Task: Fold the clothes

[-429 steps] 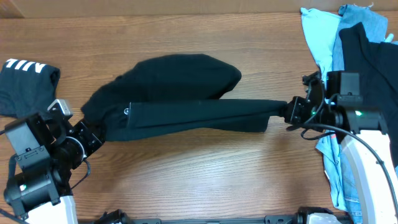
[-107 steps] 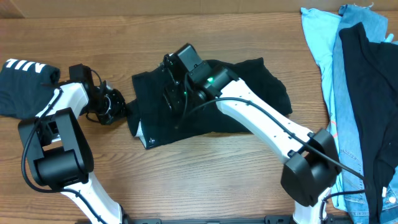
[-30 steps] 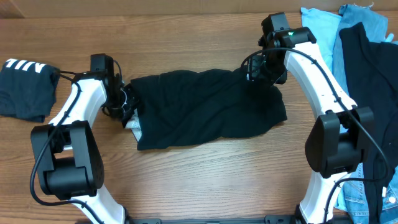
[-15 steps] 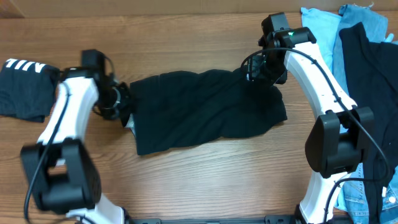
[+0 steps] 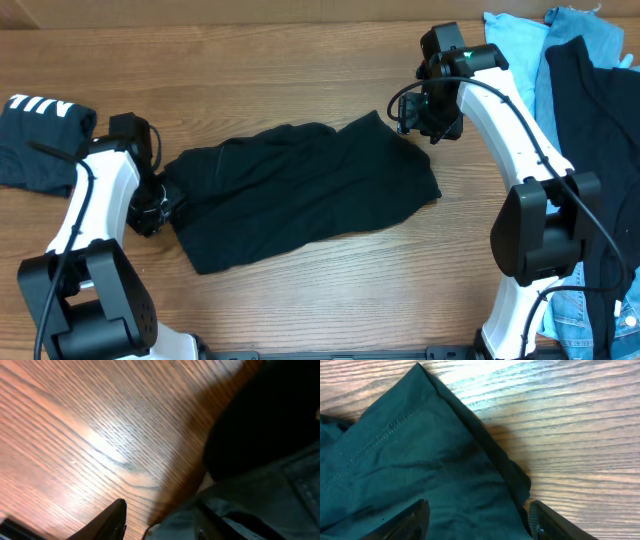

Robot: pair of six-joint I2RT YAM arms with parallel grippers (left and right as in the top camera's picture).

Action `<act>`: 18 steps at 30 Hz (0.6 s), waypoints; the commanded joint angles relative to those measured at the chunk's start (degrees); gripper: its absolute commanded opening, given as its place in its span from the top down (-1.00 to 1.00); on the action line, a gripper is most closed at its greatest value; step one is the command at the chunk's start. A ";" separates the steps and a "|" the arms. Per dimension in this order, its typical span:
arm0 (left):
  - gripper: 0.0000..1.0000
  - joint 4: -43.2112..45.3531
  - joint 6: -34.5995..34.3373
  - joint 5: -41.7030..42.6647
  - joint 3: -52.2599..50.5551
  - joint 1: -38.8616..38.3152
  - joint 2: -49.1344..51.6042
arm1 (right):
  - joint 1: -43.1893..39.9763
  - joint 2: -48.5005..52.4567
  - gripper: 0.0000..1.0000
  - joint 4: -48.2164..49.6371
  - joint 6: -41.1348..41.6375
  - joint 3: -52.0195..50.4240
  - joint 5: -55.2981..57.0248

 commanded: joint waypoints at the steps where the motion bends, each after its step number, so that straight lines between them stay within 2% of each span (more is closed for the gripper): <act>1: 0.07 -1.55 2.01 -2.64 4.94 1.03 -0.04 | 0.09 -0.87 -0.44 -1.73 -0.28 -0.35 -0.13; 3: -0.01 -1.57 2.91 2.75 5.95 0.83 -0.04 | -1.33 -0.87 -0.59 -3.13 -4.28 -1.01 -4.48; 5: -0.13 -1.66 3.30 4.63 5.95 0.70 -0.04 | -3.65 -0.87 -0.61 -3.15 -6.47 -2.01 -9.73; 9: -0.12 2.16 8.44 4.79 5.92 -0.72 -0.02 | -6.03 -0.87 -0.61 -4.13 -6.45 -2.19 -9.73; 10: -0.01 4.20 10.84 6.99 5.92 -1.46 -0.02 | -6.01 -0.87 -0.61 -4.20 -6.29 -2.19 -9.75; 11: 0.37 7.45 18.08 15.69 5.95 -2.34 -0.02 | -6.01 -0.87 -0.61 -4.15 -5.99 -2.19 -9.75; 12: 0.49 9.66 22.67 22.43 5.95 -2.89 -0.07 | -6.01 -0.87 -0.61 -4.15 -5.99 -2.19 -9.75; 15: 0.51 11.34 28.13 29.16 5.95 -3.45 -0.07 | -6.01 -0.87 -0.61 -4.15 -5.99 -2.19 -9.73; 18: 0.67 11.80 34.82 31.95 5.84 -4.74 0.04 | -6.01 -0.87 -0.61 -4.15 -5.99 -2.19 -9.73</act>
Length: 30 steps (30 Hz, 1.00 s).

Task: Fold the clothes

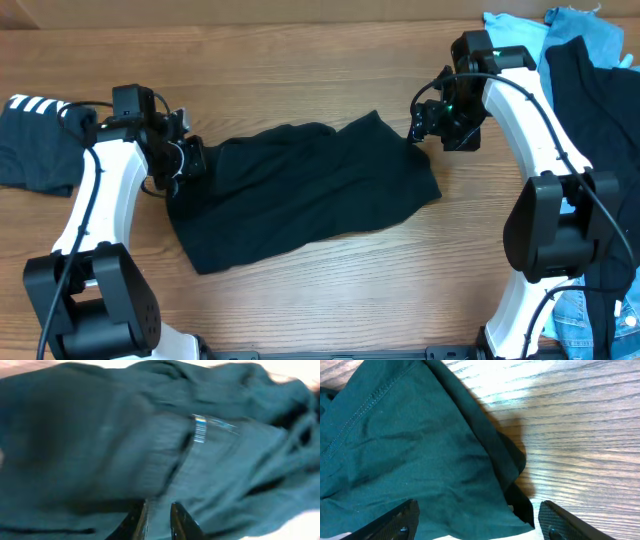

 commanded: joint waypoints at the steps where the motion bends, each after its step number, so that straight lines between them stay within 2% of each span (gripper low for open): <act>1: 0.67 1.25 8.70 4.72 0.59 -1.44 0.02 | 0.20 -0.87 -0.61 0.07 -0.20 -0.20 -0.55; 5: 0.62 7.13 6.29 3.30 0.50 -0.96 4.92 | 0.20 -0.87 -0.61 -0.22 -0.20 -0.20 -0.52; 7: 0.62 9.42 5.86 2.60 0.50 -0.52 10.73 | 0.20 -0.87 -0.61 -0.22 -0.20 -0.20 -0.52; 8: 0.67 11.17 4.04 -0.81 0.50 0.04 13.68 | 0.20 -0.87 -0.61 -0.22 -0.20 -0.20 -0.55; 10: 0.65 15.26 -3.28 -5.84 0.52 2.40 18.16 | 0.20 -0.87 -0.61 -0.44 -0.20 -0.20 -0.52; 12: 0.62 18.58 -11.15 -5.97 0.52 5.35 20.74 | 0.20 -0.87 -0.61 -0.90 -0.22 -0.20 -0.52; 14: 0.58 19.82 -14.51 -6.29 0.50 6.71 22.08 | 0.20 -0.87 -0.61 -1.03 -0.22 -0.20 -0.52; 18: 0.49 19.47 -14.86 -9.22 0.50 6.62 23.37 | 0.20 -0.87 -0.61 -0.55 -0.22 -0.20 -0.57; 21: 0.47 19.67 -9.11 -9.77 0.66 6.27 23.34 | 0.20 -0.24 -0.63 0.98 -0.68 -0.20 -1.64; 23: 0.46 17.84 -8.79 -8.00 1.18 6.54 23.21 | 0.20 2.75 -0.64 1.09 -4.85 -0.28 -9.20; 26: 0.42 16.17 -8.04 -5.07 2.58 6.54 22.82 | 0.20 5.66 -0.65 1.22 -8.46 -0.57 -11.82; 30: 0.43 14.71 -8.02 -5.14 2.75 6.43 22.82 | 0.20 10.32 -0.77 1.66 -15.43 -0.57 -12.57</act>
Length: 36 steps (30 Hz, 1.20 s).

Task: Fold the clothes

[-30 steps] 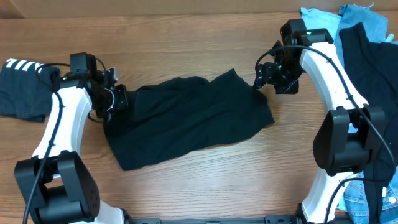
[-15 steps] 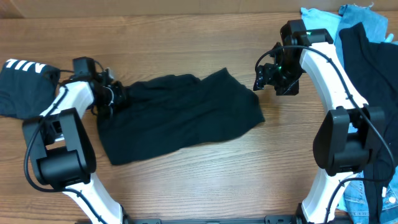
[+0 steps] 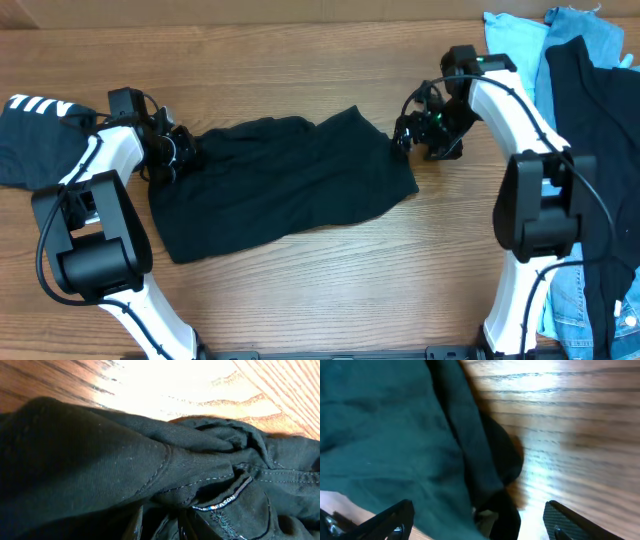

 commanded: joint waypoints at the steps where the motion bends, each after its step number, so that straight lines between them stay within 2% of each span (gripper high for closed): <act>1: 0.43 -2.27 1.07 -6.05 -1.01 0.85 3.52 | 0.24 3.67 -0.82 0.85 -6.84 -0.20 -2.43; 5: 0.42 -2.93 1.07 -6.29 -1.01 0.85 3.52 | 2.47 9.51 -0.84 1.99 -8.44 -0.20 -14.10; 7: 0.42 -2.89 1.05 -6.27 -1.01 0.83 3.52 | 4.72 10.47 -0.81 3.58 -8.17 -0.22 -14.69; 9: 0.42 -3.02 1.07 -6.29 -1.01 0.85 3.52 | 7.43 10.56 -0.69 6.47 -7.08 -0.24 -14.64; 10: 0.42 -3.15 1.07 -6.29 -1.01 0.85 3.52 | 8.22 10.56 -0.57 8.07 -5.18 -0.24 -14.58; 11: 0.42 -3.19 1.07 -6.25 -1.01 0.85 3.52 | 8.63 10.56 -0.29 9.73 -3.39 -0.24 -14.40; 12: 0.42 -3.23 1.09 -6.25 -1.01 0.85 3.52 | 8.68 10.56 0.12 11.10 -1.44 -0.22 -13.44; 13: 0.43 -3.43 1.11 -6.27 -1.01 0.85 3.52 | 8.35 10.56 0.43 12.61 2.60 -0.22 -10.86; 14: 0.45 -3.67 1.29 -6.27 -1.01 0.85 3.52 | 7.72 10.54 0.45 13.09 4.83 -0.15 -8.98; 15: 0.45 -4.11 1.29 -6.23 -0.96 0.85 3.52 | 6.93 10.54 0.56 13.09 5.92 0.00 -7.28; 16: 0.46 -4.66 1.66 -5.92 -0.74 0.85 3.52 | 5.68 10.51 0.76 12.44 6.82 0.55 -5.31; 17: 0.43 -5.44 4.39 -3.28 -0.24 0.85 3.52 | 4.31 10.51 0.85 11.28 7.15 1.44 -4.13; 19: 0.42 -9.44 6.73 -1.31 2.01 0.81 3.52 | 0.72 9.49 0.84 8.31 7.10 4.33 -1.16; 20: 0.54 -12.04 7.67 -1.29 3.72 0.87 3.52 | -1.05 8.13 0.84 7.34 7.08 5.68 0.22; 22: 0.58 -17.14 7.74 -1.11 8.92 0.90 3.52 | -4.07 5.01 0.84 5.42 7.06 8.41 2.86; 26: 0.54 -19.30 7.45 2.73 16.06 0.87 3.52 | -6.73 -0.31 0.82 1.79 6.62 9.01 8.48; 29: 0.55 -21.09 7.48 2.99 17.25 0.85 3.52 | -6.75 -3.21 0.82 -0.11 6.67 9.01 16.65; 31: 0.53 -23.63 7.50 2.73 17.25 0.85 3.52 | -6.23 -6.21 0.81 -0.04 6.62 9.01 17.38; 33: 0.39 -25.70 7.50 2.47 17.22 0.85 3.52 | -3.69 -9.44 0.81 -0.04 5.57 9.01 16.85; 36: 0.37 -27.04 7.48 2.49 17.22 0.85 3.52 | 4.92 -12.00 0.79 0.02 5.55 9.01 16.94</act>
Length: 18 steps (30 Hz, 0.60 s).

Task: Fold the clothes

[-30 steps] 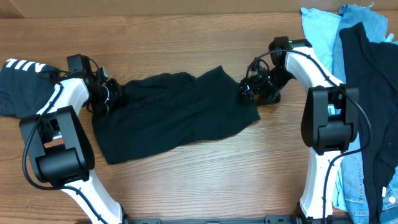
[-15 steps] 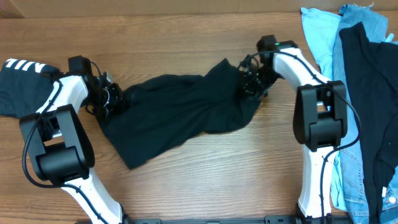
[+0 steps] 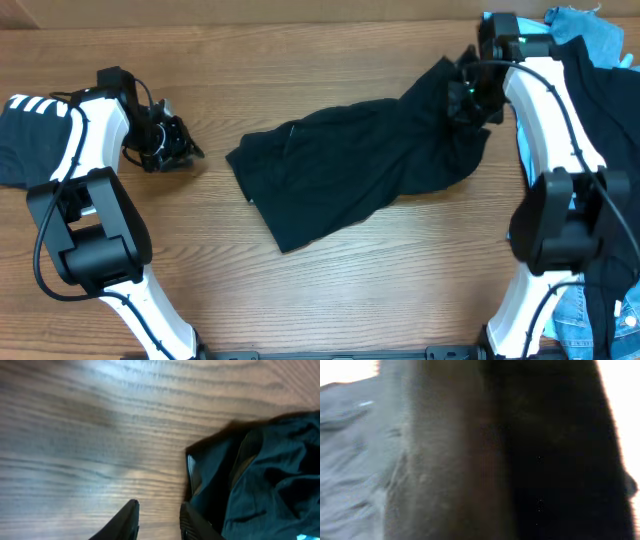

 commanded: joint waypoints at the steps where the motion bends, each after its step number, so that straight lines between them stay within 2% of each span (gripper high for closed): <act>1: 0.37 -0.48 1.07 0.37 1.03 0.57 0.72 | 12.02 -4.63 0.79 0.50 -0.59 1.75 0.83; 3: 0.37 -0.74 1.07 0.42 1.03 0.52 0.72 | 21.55 -3.89 0.77 2.05 1.22 1.68 4.22; 8: 0.40 -1.46 1.09 0.37 1.03 0.52 0.72 | 34.86 -0.83 0.67 5.86 3.26 1.66 5.42; 12: 0.41 -1.81 1.09 0.28 1.03 0.52 0.72 | 40.00 4.33 0.62 8.74 2.19 1.64 5.42; 18: 0.41 -1.95 1.11 0.22 1.03 0.52 0.72 | 43.36 5.77 0.53 11.54 2.19 1.62 5.40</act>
